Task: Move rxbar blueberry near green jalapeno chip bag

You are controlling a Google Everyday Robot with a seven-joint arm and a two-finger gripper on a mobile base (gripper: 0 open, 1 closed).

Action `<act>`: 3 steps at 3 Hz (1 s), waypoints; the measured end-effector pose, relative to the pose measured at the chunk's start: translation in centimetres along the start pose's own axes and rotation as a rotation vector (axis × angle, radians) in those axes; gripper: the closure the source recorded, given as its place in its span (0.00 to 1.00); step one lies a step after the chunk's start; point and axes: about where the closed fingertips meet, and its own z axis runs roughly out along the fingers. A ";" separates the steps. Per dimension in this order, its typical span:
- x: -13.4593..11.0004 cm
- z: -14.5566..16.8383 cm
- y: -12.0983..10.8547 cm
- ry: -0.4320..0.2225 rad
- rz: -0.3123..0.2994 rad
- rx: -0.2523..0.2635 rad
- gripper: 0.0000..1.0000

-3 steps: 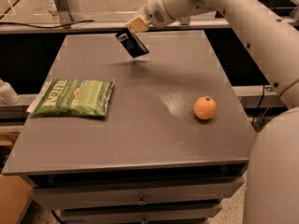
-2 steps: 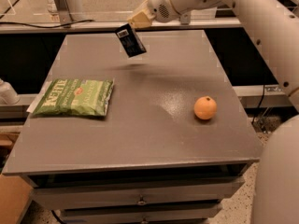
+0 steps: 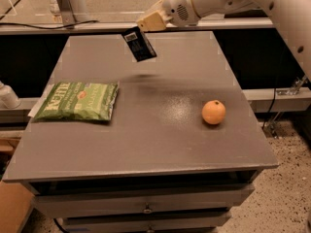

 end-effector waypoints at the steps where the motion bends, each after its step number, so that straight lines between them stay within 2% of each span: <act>1: 1.3 0.2 2.7 -0.030 0.062 -0.049 1.00; 3: 3.6 3.1 7.6 -0.071 0.163 -0.165 1.00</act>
Offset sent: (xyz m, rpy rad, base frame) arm -0.0695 0.0274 -0.0610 0.1685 0.2159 0.0720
